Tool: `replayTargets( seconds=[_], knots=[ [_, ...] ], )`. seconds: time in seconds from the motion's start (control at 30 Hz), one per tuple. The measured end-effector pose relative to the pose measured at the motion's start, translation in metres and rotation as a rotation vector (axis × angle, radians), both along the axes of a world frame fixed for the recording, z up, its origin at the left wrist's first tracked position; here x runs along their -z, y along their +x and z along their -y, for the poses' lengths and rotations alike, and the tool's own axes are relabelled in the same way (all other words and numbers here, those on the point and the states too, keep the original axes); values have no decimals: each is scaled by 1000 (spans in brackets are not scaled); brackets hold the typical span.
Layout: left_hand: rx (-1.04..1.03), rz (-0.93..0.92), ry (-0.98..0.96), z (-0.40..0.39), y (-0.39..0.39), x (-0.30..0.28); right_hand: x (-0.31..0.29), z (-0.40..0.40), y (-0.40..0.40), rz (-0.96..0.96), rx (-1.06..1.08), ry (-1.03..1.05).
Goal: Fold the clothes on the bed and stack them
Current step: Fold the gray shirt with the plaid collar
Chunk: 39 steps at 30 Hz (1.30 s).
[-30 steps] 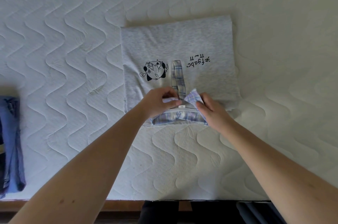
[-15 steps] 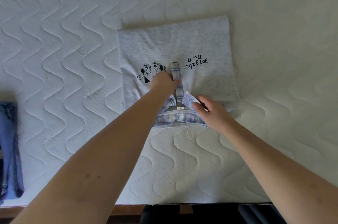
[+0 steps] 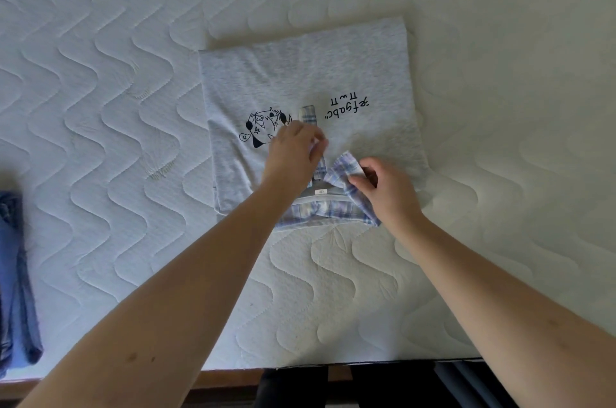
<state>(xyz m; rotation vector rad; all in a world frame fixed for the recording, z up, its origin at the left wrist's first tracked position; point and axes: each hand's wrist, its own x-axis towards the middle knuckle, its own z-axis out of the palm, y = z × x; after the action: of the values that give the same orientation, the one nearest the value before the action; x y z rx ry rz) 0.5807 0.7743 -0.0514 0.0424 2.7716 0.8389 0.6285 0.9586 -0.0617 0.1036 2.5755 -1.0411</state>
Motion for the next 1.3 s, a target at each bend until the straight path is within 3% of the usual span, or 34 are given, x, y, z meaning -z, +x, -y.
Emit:
replayTargets(
  seconds=[0.1,0.23,0.33,0.5,0.67,0.8,0.97,1.07,1.3],
  knots=[
    [238,89,55,-6,11,4,1,-1,-1,-46,-39,169],
    [221,69,-11,-7,30,9,-4,-13,12,-192,39,243],
    [46,-1,63,-2,44,1,-11,-19,33,-271,103,198],
    [-349,4,130,25,79,-20,-11,-11,72,-83,50,250],
    [-689,220,35,46,131,-22,-7,8,77,72,205,256],
    [-837,429,266,39,141,-17,-7,12,72,119,269,251],
    [-1056,401,514,23,132,-11,-12,14,72,134,283,221],
    [-1140,360,564,19,125,-9,-15,13,69,125,346,167],
    [-1121,355,535,30,131,-6,-14,-6,66,38,435,-9]
  ],
)
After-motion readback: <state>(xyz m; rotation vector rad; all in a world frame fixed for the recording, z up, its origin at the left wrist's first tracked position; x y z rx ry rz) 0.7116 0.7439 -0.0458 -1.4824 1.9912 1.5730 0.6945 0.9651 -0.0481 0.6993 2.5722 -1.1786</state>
